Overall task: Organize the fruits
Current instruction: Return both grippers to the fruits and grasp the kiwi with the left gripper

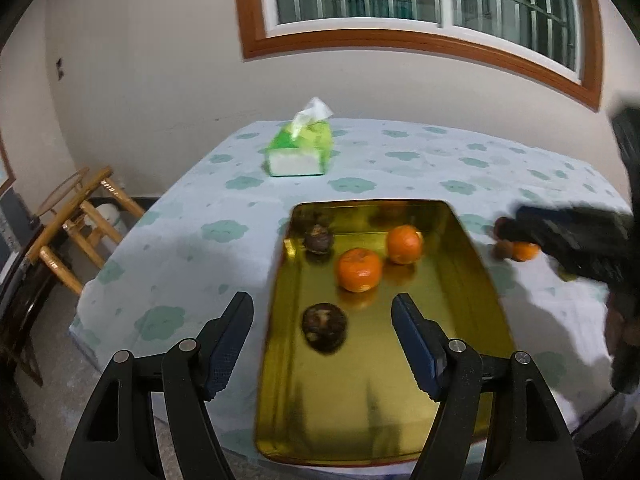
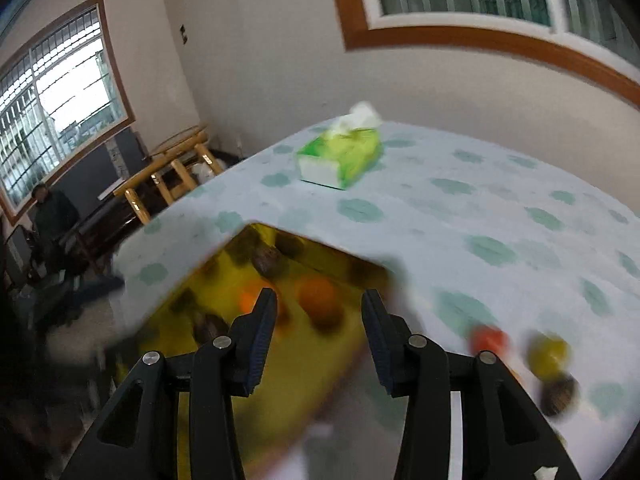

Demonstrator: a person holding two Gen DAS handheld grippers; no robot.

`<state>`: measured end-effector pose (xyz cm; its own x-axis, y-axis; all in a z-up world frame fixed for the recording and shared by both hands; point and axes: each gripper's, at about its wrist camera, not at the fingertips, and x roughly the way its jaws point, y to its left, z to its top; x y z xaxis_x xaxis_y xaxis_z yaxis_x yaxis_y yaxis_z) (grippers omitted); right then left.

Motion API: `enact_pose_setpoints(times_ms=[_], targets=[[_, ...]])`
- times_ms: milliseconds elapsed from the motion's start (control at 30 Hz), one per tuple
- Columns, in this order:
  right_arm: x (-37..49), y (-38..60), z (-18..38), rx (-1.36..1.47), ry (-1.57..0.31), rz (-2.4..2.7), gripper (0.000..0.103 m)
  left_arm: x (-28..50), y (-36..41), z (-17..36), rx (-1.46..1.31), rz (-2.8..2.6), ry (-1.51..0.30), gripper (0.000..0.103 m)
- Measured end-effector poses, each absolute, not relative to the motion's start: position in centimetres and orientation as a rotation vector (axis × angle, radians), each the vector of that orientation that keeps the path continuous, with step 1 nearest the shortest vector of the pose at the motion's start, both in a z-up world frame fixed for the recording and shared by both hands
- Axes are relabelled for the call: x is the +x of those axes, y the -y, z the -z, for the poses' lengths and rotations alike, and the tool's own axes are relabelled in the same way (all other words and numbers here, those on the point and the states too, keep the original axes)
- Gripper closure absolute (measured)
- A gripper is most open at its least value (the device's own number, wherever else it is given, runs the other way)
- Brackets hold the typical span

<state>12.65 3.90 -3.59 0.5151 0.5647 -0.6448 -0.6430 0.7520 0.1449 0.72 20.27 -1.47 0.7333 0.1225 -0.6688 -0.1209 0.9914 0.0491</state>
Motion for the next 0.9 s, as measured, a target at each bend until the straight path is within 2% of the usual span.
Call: enact_pose_setpoints(times_ms=[267,400,567,600,633,667,900], targets=[[9.0,10.3,6.2,-0.154,-0.771,-0.510,0.061,2.5,-14.8,-0.5,0.091,0.147,-0.705,0.031],[9.7,14.3,7.4,-0.114,-0.776,-0.415,0.061,5.5,-11.1,-1.1,0.169,0.329,-0.711,0.031],[10.5,16.7,9.1,-0.025,-0.797,-0.409,0.060,11.0,-6.8,0.3,0.316,0.548,-0.809,0.033],[10.3,17.0,9.2,-0.030,-0.793,-0.415,0.060,12.2,-6.0,1.0,0.359,0.613,-0.855,0.035],[10.0,17.0,9.4,-0.032,-0.789,-0.423,0.060,13.0,-5.5,1.6,0.385,0.651,-0.883,0.044],[9.9,17.0,9.6,-0.027,-0.789,-0.434,0.060,14.0,-4.9,2.2,0.427,0.671,-0.906,0.047],[9.7,17.5,10.0,0.018,-0.778,-0.488,0.060,17.7,-2.9,6.2,0.635,0.748,-1.022,0.053]])
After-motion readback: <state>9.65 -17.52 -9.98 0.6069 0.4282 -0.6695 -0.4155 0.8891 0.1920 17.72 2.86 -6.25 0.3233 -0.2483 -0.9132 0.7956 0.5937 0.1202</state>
